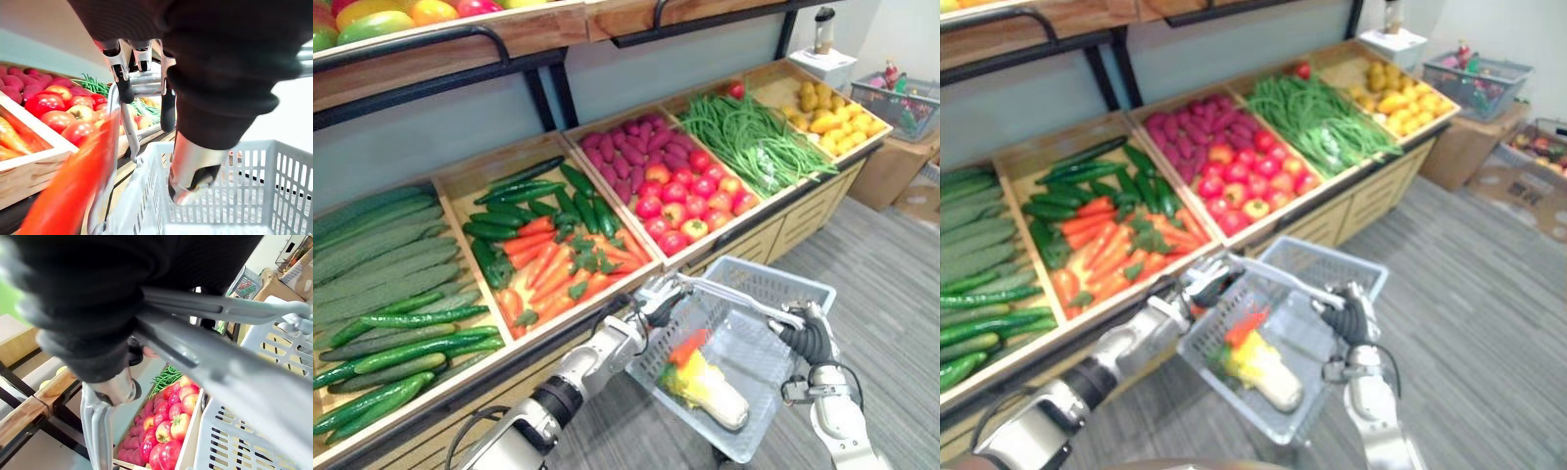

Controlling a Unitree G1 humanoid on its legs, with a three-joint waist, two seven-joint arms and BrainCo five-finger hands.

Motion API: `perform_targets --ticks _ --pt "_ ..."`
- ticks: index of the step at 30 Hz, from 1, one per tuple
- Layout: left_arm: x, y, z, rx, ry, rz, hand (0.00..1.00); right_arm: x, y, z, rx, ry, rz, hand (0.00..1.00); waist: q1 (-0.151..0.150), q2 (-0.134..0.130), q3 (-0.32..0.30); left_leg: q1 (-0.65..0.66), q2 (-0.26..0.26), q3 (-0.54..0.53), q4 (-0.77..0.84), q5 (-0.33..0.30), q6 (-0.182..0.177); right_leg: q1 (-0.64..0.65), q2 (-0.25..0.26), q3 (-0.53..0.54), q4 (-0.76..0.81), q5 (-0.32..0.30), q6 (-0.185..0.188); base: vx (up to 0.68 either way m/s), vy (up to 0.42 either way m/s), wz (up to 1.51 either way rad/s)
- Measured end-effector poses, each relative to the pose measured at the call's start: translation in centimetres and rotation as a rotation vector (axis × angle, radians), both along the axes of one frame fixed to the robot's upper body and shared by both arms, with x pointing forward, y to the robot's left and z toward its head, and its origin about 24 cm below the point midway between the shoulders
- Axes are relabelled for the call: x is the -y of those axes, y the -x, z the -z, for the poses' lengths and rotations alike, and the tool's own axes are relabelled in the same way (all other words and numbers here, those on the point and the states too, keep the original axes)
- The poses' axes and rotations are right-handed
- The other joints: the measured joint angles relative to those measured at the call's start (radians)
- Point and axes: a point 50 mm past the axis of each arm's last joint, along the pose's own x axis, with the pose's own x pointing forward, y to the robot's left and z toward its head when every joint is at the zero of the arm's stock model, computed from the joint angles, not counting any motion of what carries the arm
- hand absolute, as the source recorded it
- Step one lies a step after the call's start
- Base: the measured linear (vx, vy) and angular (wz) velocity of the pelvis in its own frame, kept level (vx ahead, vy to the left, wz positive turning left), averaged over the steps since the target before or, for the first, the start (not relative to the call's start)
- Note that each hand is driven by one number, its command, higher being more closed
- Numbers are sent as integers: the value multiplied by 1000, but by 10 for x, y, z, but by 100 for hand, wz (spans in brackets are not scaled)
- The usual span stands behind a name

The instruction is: Pick vegetable in the basket

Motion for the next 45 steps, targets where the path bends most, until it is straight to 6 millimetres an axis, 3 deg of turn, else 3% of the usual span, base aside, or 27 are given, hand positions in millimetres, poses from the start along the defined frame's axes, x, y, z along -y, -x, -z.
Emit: perform_targets --ticks 17,24,29,31,34,38,45 --pt "3 0 -5 16 12 9 0 3 -1 -2 15 -2 18 100 -1 4 29 -2 -4 -24 0 -6 4 4 -3 -8 0 2 3 1 0 1" --pt "0 8 -25 80 82 23 0 12 -4 -8 47 6 63 100 -3 9 50 -1 -3 -30 0 -4 8 10 -2 -16 0 2 3 6 1 2" --pt "-14 23 -75 234 321 -4 0 18 -3 -9 72 33 119 100 5 14 52 -1 -2 -49 0 -3 9 24 -3 -33 0 1 4 12 2 10" --pt "-31 29 -105 329 452 -40 0 23 -2 -5 55 55 149 100 8 15 52 2 -1 -58 0 -2 11 34 -4 -41 0 0 5 -9 0 11" --pt "-49 37 -130 443 574 -91 0 33 0 5 13 73 196 100 23 20 52 4 -3 -68 0 0 15 42 -8 -51 0 -1 5 -12 0 9" --pt "-65 50 -133 449 719 -161 0 42 3 20 -58 87 234 100 27 26 49 6 -3 -86 0 1 17 55 -11 -69 0 -7 7 -10 0 14" --pt "-86 76 -89 210 1232 -426 0 55 17 57 -227 75 339 100 50 42 37 0 -4 -119 0 5 22 72 -17 -102 0 -19 8 -7 1 14"
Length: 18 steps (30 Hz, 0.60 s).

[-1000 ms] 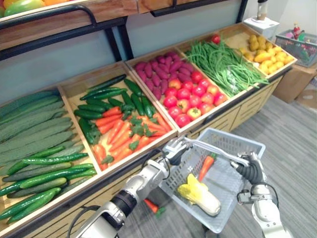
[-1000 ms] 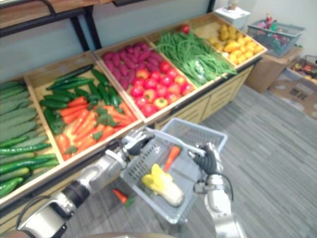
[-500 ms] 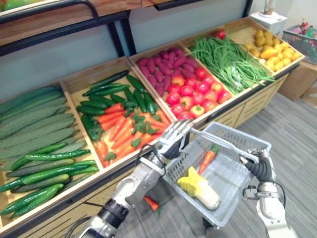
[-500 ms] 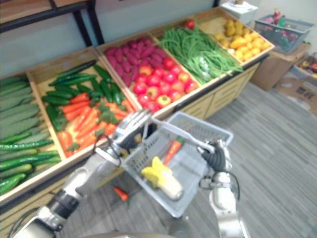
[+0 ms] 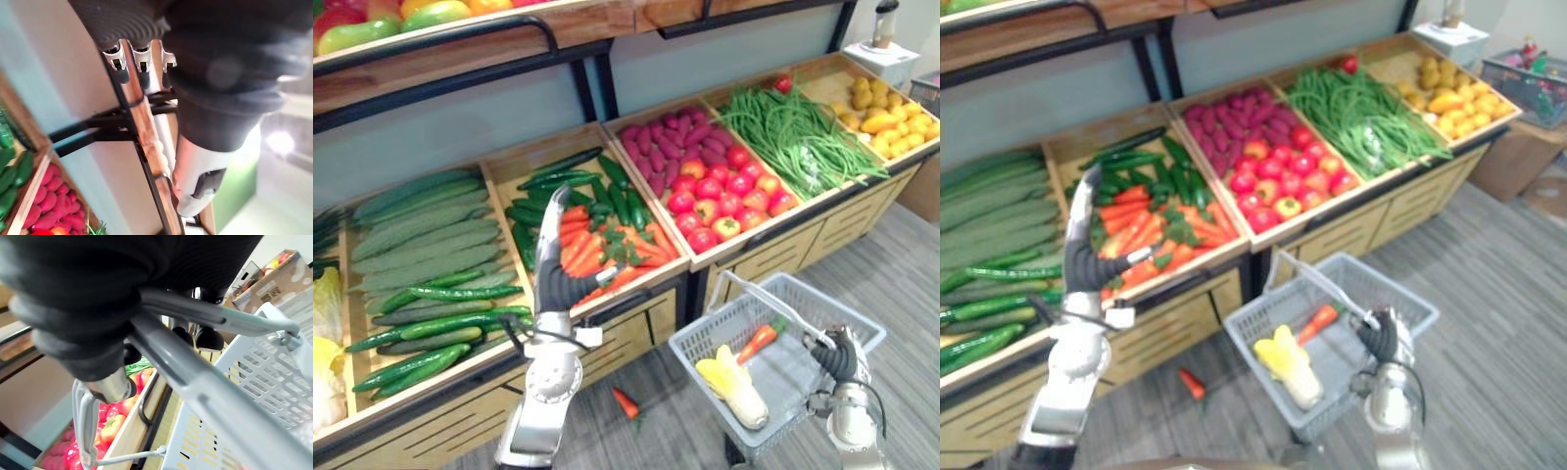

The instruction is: Pick vegetable in the basket

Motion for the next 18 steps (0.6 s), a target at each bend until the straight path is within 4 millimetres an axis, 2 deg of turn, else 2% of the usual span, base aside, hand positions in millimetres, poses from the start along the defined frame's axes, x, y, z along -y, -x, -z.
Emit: perform_targets --ticks 3,5,7,10,14,18 --pt "-6 10 28 -112 287 -6 0 8 17 24 -113 -37 88 100 4 8 -4 -2 3 -42 0 4 1 27 -2 -39 0 -13 0 1 -2 34" --pt "-8 16 45 -180 344 -16 0 11 24 32 -156 -48 121 100 7 10 -6 -1 4 -56 0 5 2 38 -3 -53 0 -17 1 -1 2 28" --pt "-9 24 74 -302 427 -29 0 14 36 42 -206 -67 170 100 9 13 -9 -1 6 -78 0 8 3 55 -5 -77 0 -17 2 -12 5 25" --pt "-10 39 105 -436 519 -68 0 15 48 48 -233 -86 214 100 14 13 -10 1 9 -95 0 8 3 73 -5 -101 0 -28 1 -22 5 20" --pt "-11 46 113 -481 519 -89 0 11 51 51 -244 -103 223 100 30 10 -17 2 19 -93 0 6 0 76 3 -104 0 -34 -8 -35 1 4" --pt "-15 52 123 -526 523 -132 0 9 50 51 -242 -105 218 100 31 8 -21 9 29 -84 0 5 -1 76 12 -98 0 -35 -9 -23 -5 -7"
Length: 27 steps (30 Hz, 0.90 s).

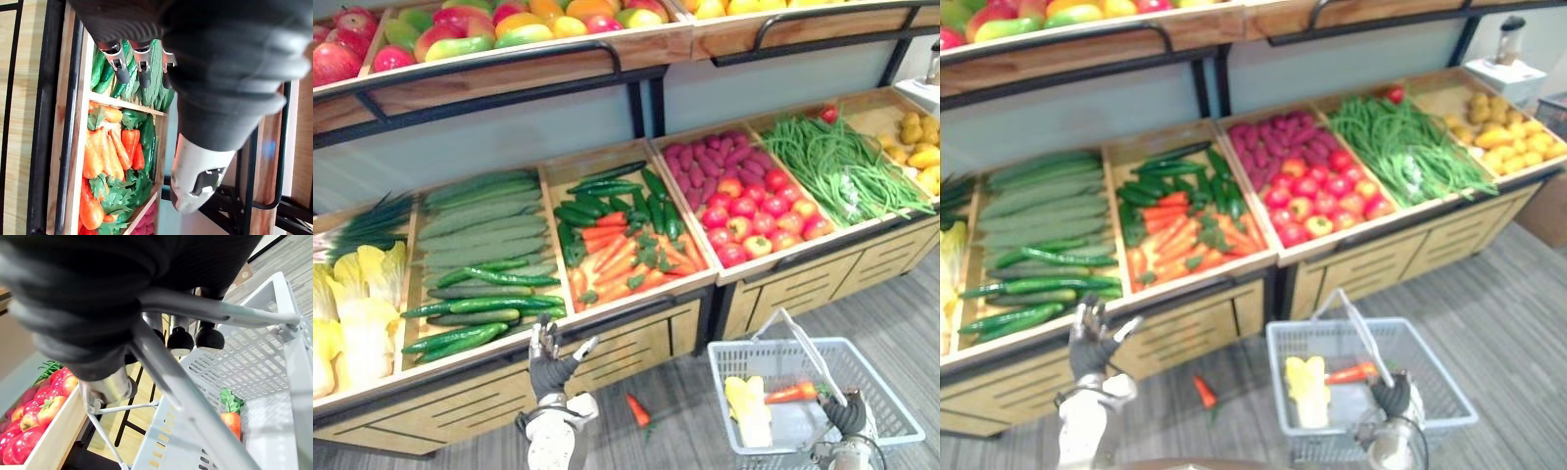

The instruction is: Pick vegetable in the basket

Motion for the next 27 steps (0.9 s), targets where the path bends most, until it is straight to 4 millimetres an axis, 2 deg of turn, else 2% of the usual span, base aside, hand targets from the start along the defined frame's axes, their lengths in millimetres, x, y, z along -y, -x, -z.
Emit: perform_targets --ticks 3,6,9,13,15,16,17,18,19,20,21,22,23,24,25,26,27 --pt "0 4 12 -69 -29 -12 0 -1 -2 5 -8 -9 16 100 5 1 -2 -1 2 6 12 -6 -7 -11 4 22 0 1 0 -8 -5 -16" --pt "6 4 20 -111 -65 16 0 -1 2 15 -52 -18 45 100 9 -8 3 -31 2 -19 86 -52 -11 -11 -2 24 1 3 3 -3 2 -2" --pt "11 1 23 -127 -82 40 0 0 3 15 -53 -22 58 100 29 -18 9 -50 2 -19 160 -101 -9 -17 -11 42 15 1 2 0 20 -20" --pt "15 -6 28 -148 -126 68 0 -3 -8 11 -15 -30 53 100 35 -59 27 -70 2 -2 282 -192 0 -59 -10 120 56 -10 9 -29 53 -57" --pt "13 -15 32 -178 -209 116 0 -7 -15 4 32 -30 61 100 41 -96 39 -105 5 58 347 -239 8 -133 -18 157 98 -15 2 -95 80 -89" --pt "12 -17 34 -188 -229 131 0 -8 -16 4 38 -29 68 100 42 -106 45 -105 4 74 349 -243 12 -147 -28 133 108 -25 -15 -60 86 -79" --pt "11 -19 43 -237 -279 165 0 -8 -14 5 39 -35 83 100 35 -104 49 -111 0 76 329 -239 40 -165 -45 25 125 -104 -130 -29 87 -62" --pt "10 -20 46 -254 -294 169 0 -8 -16 5 44 -35 86 100 35 -92 53 -109 7 77 310 -229 57 -180 -55 -31 172 -127 -164 -32 98 -61" --pt "6 -18 50 -281 -305 163 0 -10 -20 4 57 -42 87 100 23 -106 76 -94 15 101 310 -227 58 -237 -107 -129 385 -124 -164 9 77 -34" --pt "3 -18 51 -296 -316 161 0 -11 -18 5 54 -45 95 100 17 -122 87 -81 1 99 326 -227 50 -241 -136 -173 489 -106 -153 46 54 -46" --pt "-4 -12 57 -337 -335 153 0 -11 -14 9 32 -50 104 100 15 -136 92 -71 -1 93 357 -242 49 -245 -150 -246 527 -89 -155 46 50 -68" --pt "-7 -8 62 -369 -360 158 0 -11 -16 11 28 -52 103 100 24 -134 90 -68 1 92 349 -243 72 -232 -120 -241 456 -35 -165 6 51 -88" --pt "-7 -6 64 -380 -361 164 0 -10 -18 10 36 -46 103 100 30 -127 84 -65 -2 89 319 -250 86 -213 -90 -239 376 7 -156 -7 94 -104" --pt "-12 -3 69 -412 -391 168 0 -11 -27 10 49 -40 99 100 34 -122 89 -33 -15 132 276 -238 73 -237 -153 -290 578 -158 -148 50 66 -65" --pt "-16 1 73 -441 -399 167 0 -11 -26 15 21 -44 99 100 21 -138 88 -21 -41 138 288 -239 74 -227 -201 -337 692 -225 -141 94 42 -58" --pt "-21 1 74 -451 -401 151 0 -11 -23 19 -1 -48 100 100 19 -160 84 -20 -54 150 309 -245 76 -221 -213 -369 695 -228 -136 103 1 -59" --pt "-31 11 78 -493 -396 106 0 -11 -24 24 -32 -52 94 100 32 -156 79 -30 -50 160 345 -254 89 -209 -192 -411 637 -202 -163 45 9 -115"
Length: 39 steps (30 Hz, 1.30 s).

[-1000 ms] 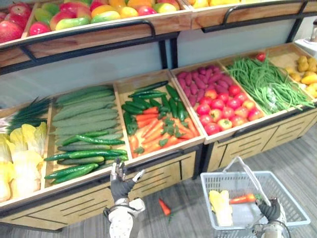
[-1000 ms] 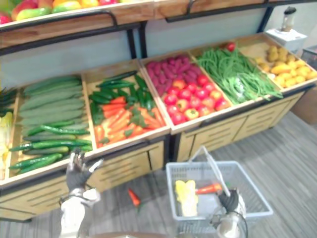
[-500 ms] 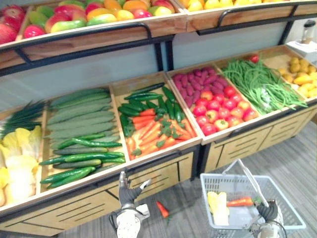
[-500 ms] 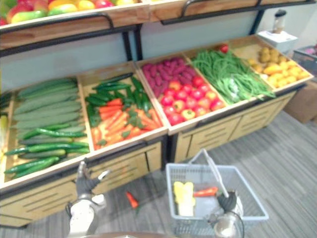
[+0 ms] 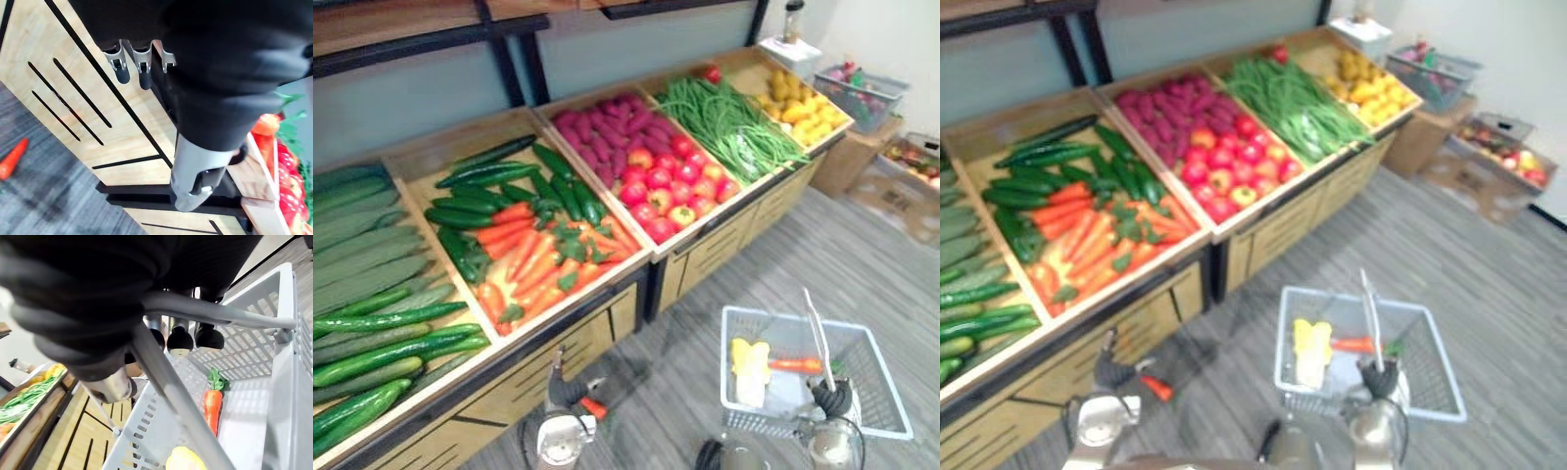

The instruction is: Pick vegetable in the basket

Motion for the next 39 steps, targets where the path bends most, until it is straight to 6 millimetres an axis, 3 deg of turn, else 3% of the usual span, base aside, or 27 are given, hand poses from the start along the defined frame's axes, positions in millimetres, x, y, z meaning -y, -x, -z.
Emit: perform_targets --ticks 1,2,3,4,5,6,9,13,18,20,22,25,27,29,34,36,39 --pt "-3 10 8 -47 3 -22 0 0 -1 1 -10 3 -8 100 25 34 -15 -11 22 -4 -51 7 32 45 96 23 -193 50 7 -16 7 -134" --pt "-1 14 11 -60 13 -32 0 2 -4 0 -1 11 -10 100 40 57 -27 4 32 8 -98 9 25 44 103 12 -178 17 1 -45 22 -112" --pt "-5 15 11 -67 0 -39 0 -1 -9 0 -2 7 -23 100 21 23 -14 10 -5 49 -110 27 4 30 38 -8 -47 -89 36 7 12 -69" --pt "-6 14 12 -75 -5 -40 0 -2 -9 1 -8 6 -31 100 20 9 -9 5 -15 65 -101 26 4 46 26 -8 -54 -111 70 15 -16 -79" --pt "-11 15 14 -96 -17 -44 0 -5 -11 2 -14 3 -45 100 26 -4 -5 -7 -18 105 -86 25 4 47 52 9 -140 -107 90 -12 -65 -98" --pt "-9 22 20 -133 -10 -51 0 -8 -14 1 -14 6 -72 100 29 27 -5 -7 8 137 -81 26 6 66 115 33 -236 -49 82 -54 -82 -103" --pt "-5 32 26 -166 -3 -78 0 -14 -9 5 -37 2 -100 100 28 51 -4 26 37 214 -68 43 5 118 192 103 -407 45 73 -66 -58 -92" --pt "-3 28 25 -157 2 -80 0 -15 -4 6 -40 3 -106 100 21 67 11 21 66 239 -2 50 0 153 226 140 -507 95 62 -80 -89 -40" --pt "-1 29 27 -169 3 -103 0 -18 -2 5 -41 18 -143 100 22 99 59 2 168 184 237 49 1 239 290 206 -585 118 42 -31 -160 -38" --pt "7 36 31 -187 27 -104 0 -16 -9 0 -20 34 -151 100 24 106 75 -36 143 23 273 20 -12 236 300 266 -583 120 44 -11 -103 -91" --pt "19 40 34 -200 64 -104 0 -9 -15 -5 -5 62 -158 100 27 126 78 -54 58 -168 189 -13 -31 215 303 344 -584 124 51 -9 -6 -100" --pt "24 42 35 -204 76 -104 0 -5 -13 -6 -10 72 -155 100 26 154 74 -53 16 -252 8 1 -22 181 322 400 -584 137 70 -6 55 -83" --pt "22 43 39 -228 72 -106 0 -3 -11 -4 -22 75 -154 100 25 167 73 -49 -5 -244 -42 -6 -21 173 316 428 -602 158 86 0 121 -53" --pt "20 43 40 -230 70 -119 0 -1 -5 -1 -40 70 -139 100 23 148 77 -48 -31 -216 -44 -16 -4 176 295 454 -640 202 101 63 160 -30" --pt "12 46 41 -248 50 -131 0 3 -1 5 -70 62 -114 100 23 147 76 -14 -69 -206 -41 -36 26 188 268 489 -638 213 106 109 138 -22" --pt "10 46 41 -247 48 -142 0 2 -6 5 -67 55 -121 100 24 145 77 -11 -78 -203 -41 -41 34 138 262 498 -543 181 112 69 96 -25" --pt "6 47 40 -252 33 -139 0 -1 -10 4 -55 39 -117 100 22 128 88 22 -91 -200 -47 -40 35 17 236 474 -249 106 105 3 89 -7"
